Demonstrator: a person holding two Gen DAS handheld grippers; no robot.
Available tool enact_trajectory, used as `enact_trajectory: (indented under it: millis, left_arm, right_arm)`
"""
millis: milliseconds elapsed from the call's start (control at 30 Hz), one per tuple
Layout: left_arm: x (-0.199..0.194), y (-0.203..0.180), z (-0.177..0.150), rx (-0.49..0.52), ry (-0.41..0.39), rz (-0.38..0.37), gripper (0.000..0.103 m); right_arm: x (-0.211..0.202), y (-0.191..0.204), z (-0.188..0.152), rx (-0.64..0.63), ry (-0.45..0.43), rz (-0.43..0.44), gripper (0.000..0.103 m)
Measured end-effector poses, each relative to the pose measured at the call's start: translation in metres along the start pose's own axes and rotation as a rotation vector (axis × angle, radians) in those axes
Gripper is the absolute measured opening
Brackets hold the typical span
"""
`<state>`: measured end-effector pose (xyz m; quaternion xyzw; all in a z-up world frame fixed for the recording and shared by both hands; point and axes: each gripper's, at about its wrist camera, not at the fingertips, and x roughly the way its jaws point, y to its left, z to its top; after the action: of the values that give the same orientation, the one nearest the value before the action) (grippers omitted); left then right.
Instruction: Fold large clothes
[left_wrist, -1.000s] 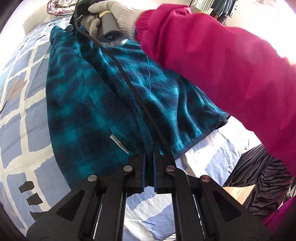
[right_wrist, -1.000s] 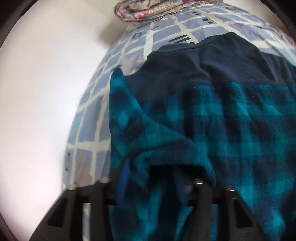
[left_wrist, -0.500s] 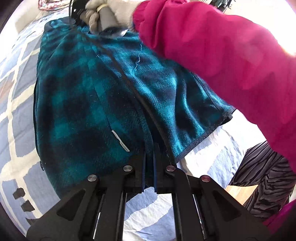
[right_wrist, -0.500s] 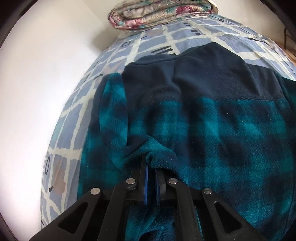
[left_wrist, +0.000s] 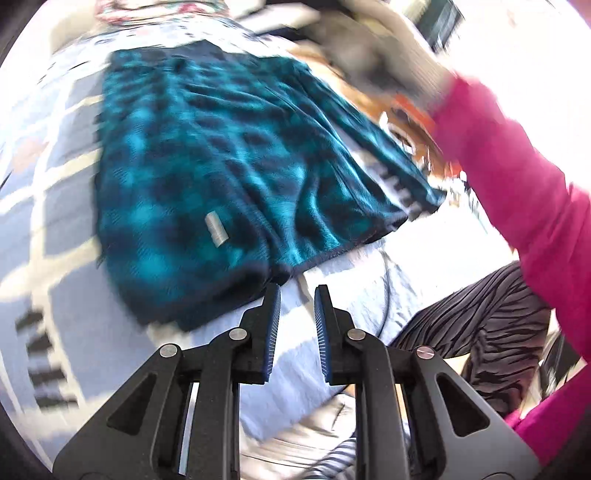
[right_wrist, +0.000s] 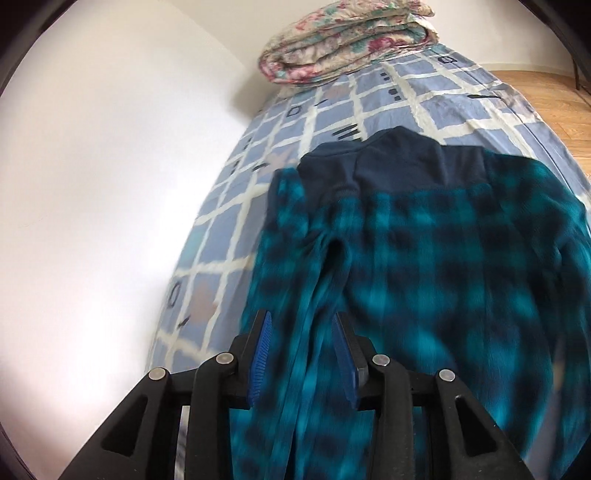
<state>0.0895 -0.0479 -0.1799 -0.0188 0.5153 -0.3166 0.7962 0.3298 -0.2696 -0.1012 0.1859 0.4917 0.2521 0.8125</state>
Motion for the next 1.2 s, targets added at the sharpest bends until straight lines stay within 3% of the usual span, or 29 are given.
enact_trajectory:
  millis: [100,200,300,433,633,767,867,933,1067,1133,1200]
  left_arm:
    - [-0.024,0.026,-0.011,-0.108,-0.083,0.077,0.017]
    - [-0.038,0.068,-0.017,-0.250,-0.125,0.117,0.017]
    - [-0.034,0.096,-0.020,-0.328,-0.107,0.134,0.017]
    - [-0.021,0.115,-0.020,-0.369,-0.078,0.122,0.017]
    - [-0.012,0.117,-0.022,-0.384,-0.075,0.106,0.017]
    - [-0.013,0.117,-0.020,-0.381,-0.087,0.110,0.017]
    - [-0.016,0.119,-0.019,-0.380,-0.093,0.113,0.017]
    - [-0.017,0.121,-0.019,-0.382,-0.096,0.117,0.017]
    - [-0.019,0.126,-0.021,-0.406,-0.100,0.101,0.017]
    - [-0.016,0.127,-0.019,-0.414,-0.098,0.091,0.032]
    - [-0.010,0.127,-0.017,-0.420,-0.095,0.083,0.041]
  right_arm:
    - [-0.025,0.014,-0.054,-0.031,0.061,-0.006,0.039]
    - [-0.021,0.031,-0.110,-0.059,0.151,-0.017,0.040]
    - [-0.001,0.039,-0.161,-0.070,0.246,-0.042,0.040]
    - [0.020,0.045,-0.204,-0.073,0.309,-0.087,0.040]
    - [0.017,0.082,-0.220,-0.196,0.272,-0.133,0.040]
    - [0.035,0.095,-0.224,-0.256,0.307,-0.203,0.040]
    - [0.052,0.095,-0.229,-0.293,0.348,-0.289,0.030]
    - [0.056,0.091,-0.233,-0.301,0.361,-0.272,0.000]
    - [0.017,0.075,-0.230,-0.197,0.287,-0.179,0.000]
    - [-0.005,0.060,-0.229,-0.130,0.239,-0.129,0.000]
    - [-0.004,0.044,-0.233,-0.064,0.262,-0.105,0.000]
